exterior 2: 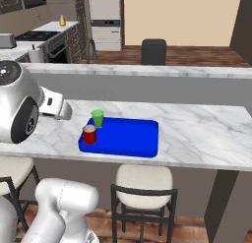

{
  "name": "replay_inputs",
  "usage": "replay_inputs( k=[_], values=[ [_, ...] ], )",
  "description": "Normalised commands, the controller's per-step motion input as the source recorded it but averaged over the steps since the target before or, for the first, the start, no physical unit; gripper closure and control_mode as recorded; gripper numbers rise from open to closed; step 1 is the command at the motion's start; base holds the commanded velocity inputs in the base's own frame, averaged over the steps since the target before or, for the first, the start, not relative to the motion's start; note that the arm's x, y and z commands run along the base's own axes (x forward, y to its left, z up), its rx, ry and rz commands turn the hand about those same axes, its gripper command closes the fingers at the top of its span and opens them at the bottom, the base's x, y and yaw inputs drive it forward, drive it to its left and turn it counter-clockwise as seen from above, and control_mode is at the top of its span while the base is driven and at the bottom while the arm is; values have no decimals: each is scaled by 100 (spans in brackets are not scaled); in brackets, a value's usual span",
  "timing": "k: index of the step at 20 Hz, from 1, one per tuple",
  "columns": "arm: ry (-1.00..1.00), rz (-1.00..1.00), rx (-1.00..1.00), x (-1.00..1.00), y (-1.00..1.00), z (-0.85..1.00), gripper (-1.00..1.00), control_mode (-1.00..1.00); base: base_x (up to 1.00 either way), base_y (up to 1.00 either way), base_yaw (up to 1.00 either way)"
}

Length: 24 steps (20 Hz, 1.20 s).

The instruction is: There is a tray on the dining counter. Grab the cup, mug, and pitcher and place them on the tray. The pitcher may be placed next to the tray if it cannot fit the tray.

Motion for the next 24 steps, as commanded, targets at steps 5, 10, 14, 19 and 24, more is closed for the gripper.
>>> replay_inputs(
  k=[5,10,14,19,24],
  values=[
    [32,0,0,0,0,10,-100,-100,0,0,0],
    [18,0,-12,-2,7,-20,-100,-100,0,0,0],
    [2,0,-21,-19,23,-11,-100,-100,0,0,0],
    [4,0,-1,-17,3,0,-100,-100,0,0,0],
    [4,0,0,-20,0,0,-100,-100,0,0,0]
  ],
)
